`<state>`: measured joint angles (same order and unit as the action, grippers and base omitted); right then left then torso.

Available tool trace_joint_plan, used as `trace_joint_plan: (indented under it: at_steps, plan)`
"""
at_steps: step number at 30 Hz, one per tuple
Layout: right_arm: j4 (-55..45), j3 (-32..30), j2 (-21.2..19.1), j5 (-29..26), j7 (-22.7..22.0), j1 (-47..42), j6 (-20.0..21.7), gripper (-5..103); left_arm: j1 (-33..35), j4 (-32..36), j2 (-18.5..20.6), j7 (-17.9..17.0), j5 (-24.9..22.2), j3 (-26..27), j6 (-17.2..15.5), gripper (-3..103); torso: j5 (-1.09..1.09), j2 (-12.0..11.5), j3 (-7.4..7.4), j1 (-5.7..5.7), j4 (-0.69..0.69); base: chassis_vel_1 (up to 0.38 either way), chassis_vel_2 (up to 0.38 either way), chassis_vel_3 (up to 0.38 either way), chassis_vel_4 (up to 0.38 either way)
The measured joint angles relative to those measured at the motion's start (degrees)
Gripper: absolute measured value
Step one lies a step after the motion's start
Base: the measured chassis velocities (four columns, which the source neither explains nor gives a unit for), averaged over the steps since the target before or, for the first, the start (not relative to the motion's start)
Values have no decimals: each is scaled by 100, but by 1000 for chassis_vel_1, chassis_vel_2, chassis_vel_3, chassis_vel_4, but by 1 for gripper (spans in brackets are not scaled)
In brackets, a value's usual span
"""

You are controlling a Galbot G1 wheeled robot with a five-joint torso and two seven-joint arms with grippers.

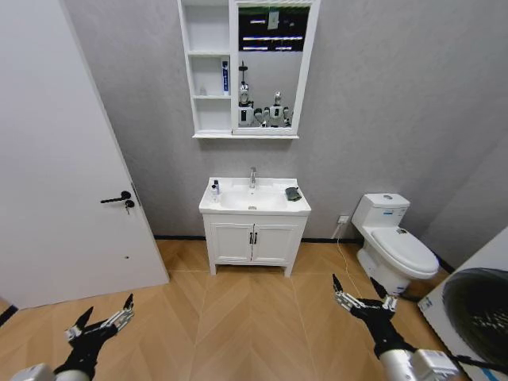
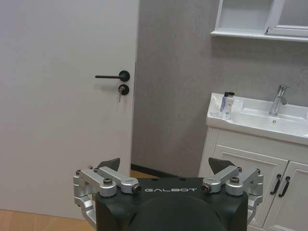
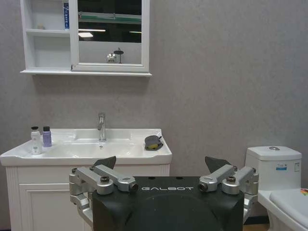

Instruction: Move facial cleanser and shampoo from washbasin to cabinet, then wipe washbasin with towel.

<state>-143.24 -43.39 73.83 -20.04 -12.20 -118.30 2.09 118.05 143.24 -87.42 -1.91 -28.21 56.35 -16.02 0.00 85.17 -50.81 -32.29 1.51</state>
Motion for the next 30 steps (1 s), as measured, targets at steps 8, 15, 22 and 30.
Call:
trace_joint_plan:
  at_steps: [8, 15, 22, 30]
  plan:
    - [0, 79, 19, 83, -9, 59, 67, 100, 78, 0, 103, 25, 19, 107, 24, 100, 0, 1, 1, 1, 0, -11, 22, 20, -16]
    - [0, 148, 199, 73, -13, 102, 66, 100, 100, 0, 90, 4, -33, 123, 39, 100, -1, 1, 1, 1, 0, -136, 130, 137, -145]
    - [0, 112, 168, 87, -68, 125, 66, 100, 50, 0, 78, -24, -32, 92, 30, 100, 2, 0, 0, -1, -1, -233, 228, 222, -247]
    - [1, 130, 150, 145, -68, 115, 66, 100, -3, 0, 110, -30, -27, 94, 26, 100, 1, 0, 0, -1, 0, -274, 272, 278, -278]
